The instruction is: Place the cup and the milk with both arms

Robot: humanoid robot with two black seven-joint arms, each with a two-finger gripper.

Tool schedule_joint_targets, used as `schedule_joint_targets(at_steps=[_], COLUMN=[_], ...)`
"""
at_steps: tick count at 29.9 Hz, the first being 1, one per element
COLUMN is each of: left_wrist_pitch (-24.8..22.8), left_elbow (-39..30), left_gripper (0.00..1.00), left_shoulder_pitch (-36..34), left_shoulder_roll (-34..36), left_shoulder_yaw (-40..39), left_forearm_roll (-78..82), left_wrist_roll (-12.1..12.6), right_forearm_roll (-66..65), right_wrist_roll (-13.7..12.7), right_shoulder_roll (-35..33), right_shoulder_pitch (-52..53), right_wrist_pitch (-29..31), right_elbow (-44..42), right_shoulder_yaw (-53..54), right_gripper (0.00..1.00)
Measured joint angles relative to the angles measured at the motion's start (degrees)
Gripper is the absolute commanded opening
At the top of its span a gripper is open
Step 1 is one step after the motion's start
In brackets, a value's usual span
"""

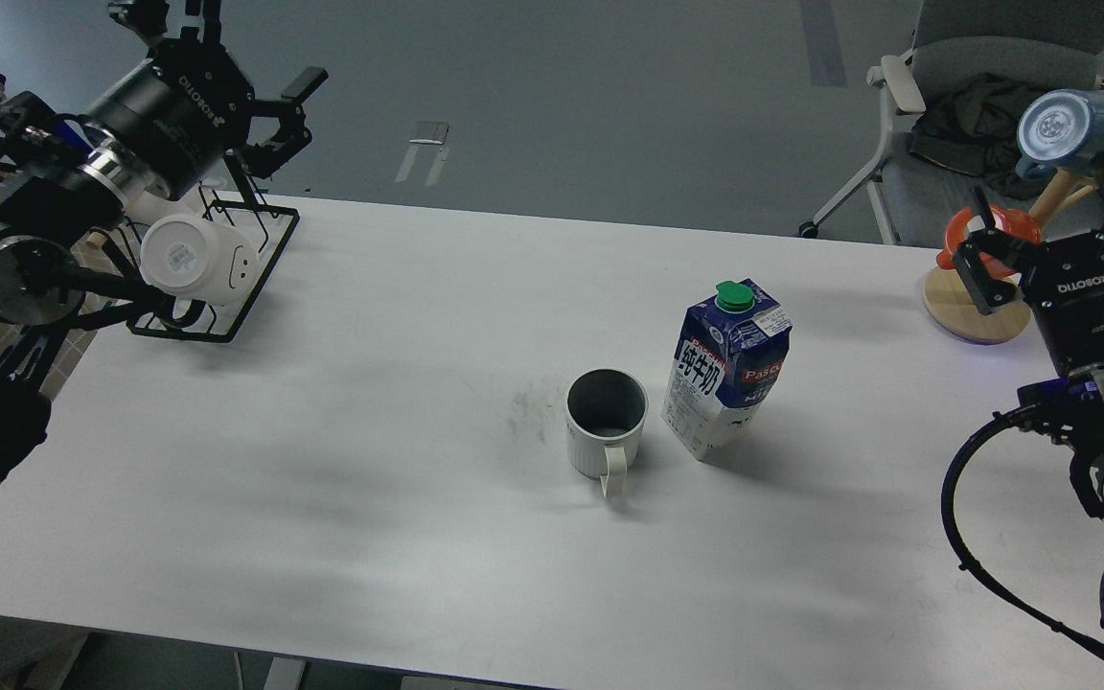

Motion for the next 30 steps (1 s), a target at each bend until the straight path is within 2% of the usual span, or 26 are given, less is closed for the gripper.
schedule_joint_targets(at_steps=[6,9,18,23,30], left_wrist_pitch=[-0.04,-0.03,-0.33,-0.12,-0.31], left_elbow=[0.79,1.85,9.43,14.87,17.48], left_gripper=[0.98,0.98,0.98,0.98,0.98], left_shoulder_pitch=[-0.86,-1.22,-4.67,-9.64,-12.40], left_shoulder_roll=[-0.29,-1.38,-4.84,-7.41,-7.85], left_shoulder_yaw=[-0.23,-1.46,-3.51,-3.32,-2.70], left_forearm_roll=[-0.05,-0.05,0.20,0.23,0.22], left_wrist_roll=[-3.00,-3.14,-1.82,2.03,2.46], right_forearm_roll=[-6.21,-11.36,-27.85,-29.43,-29.19], right_wrist_roll=[-0.37,-0.38,-0.10,-0.07,-0.07], right_shoulder_roll=[-2.76,-2.74,-2.89,-2.63,-3.10], right_shoulder_pitch=[11.65,16.64,24.68,27.02,29.25], right_wrist_pitch=[0.00,0.00,0.00,0.00,0.00], right_elbow=[-7.60,-12.51,-19.77,-20.50,-19.78], right_shoulder_yaw=[-0.57,-0.62,-2.80,-3.57,-3.35], right_gripper=[0.99,0.99,0.99,0.99,0.99])
